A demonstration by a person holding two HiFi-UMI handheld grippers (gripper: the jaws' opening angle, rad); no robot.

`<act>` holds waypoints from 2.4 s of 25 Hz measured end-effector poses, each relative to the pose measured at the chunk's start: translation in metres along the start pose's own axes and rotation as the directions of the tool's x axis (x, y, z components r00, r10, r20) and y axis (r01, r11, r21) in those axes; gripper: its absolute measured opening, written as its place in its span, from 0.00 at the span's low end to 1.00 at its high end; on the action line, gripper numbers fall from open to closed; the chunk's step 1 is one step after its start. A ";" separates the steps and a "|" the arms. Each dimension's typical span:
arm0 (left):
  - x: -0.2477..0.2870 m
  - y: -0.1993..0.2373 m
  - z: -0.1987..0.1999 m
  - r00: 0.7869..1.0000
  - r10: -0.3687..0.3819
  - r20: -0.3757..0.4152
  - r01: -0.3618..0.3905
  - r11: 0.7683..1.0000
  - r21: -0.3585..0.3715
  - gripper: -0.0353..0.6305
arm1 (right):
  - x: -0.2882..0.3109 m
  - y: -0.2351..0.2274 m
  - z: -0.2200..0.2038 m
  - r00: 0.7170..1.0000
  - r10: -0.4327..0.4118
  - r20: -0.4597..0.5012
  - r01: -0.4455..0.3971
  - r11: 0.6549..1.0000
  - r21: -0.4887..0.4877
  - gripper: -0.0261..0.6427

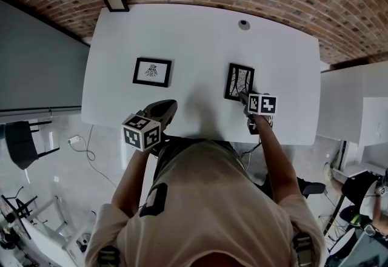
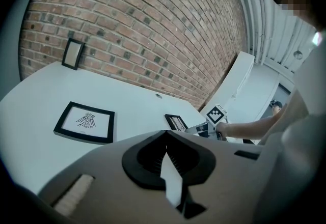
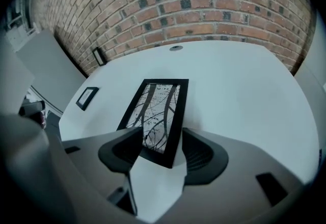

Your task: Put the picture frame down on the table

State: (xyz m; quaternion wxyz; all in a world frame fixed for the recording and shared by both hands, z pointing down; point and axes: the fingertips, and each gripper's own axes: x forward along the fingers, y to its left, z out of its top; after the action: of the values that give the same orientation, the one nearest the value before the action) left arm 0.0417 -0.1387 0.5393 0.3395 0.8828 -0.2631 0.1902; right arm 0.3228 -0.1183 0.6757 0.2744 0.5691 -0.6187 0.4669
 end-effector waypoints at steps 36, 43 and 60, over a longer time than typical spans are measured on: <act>-0.073 0.025 -0.007 0.996 0.018 0.091 -0.019 1.000 0.005 0.06 | -0.113 0.248 0.004 0.795 0.573 0.198 -0.536 0.817 -0.214 0.05; -0.081 0.026 -0.003 0.995 -0.035 0.098 0.033 0.999 0.025 0.06 | -0.116 0.275 -0.013 0.777 0.603 0.180 -0.578 0.797 -0.173 0.05; -0.130 0.051 -0.008 0.993 -0.055 0.103 0.046 0.995 0.088 0.06 | -0.111 0.341 -0.029 0.749 0.642 0.168 -0.625 0.767 -0.146 0.05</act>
State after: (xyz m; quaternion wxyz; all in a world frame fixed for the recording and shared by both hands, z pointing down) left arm -0.0922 -0.1218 0.5035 0.2917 0.9118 -0.2497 0.1458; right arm 0.0123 -0.0714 0.5002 0.0566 0.3595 -0.8184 0.4447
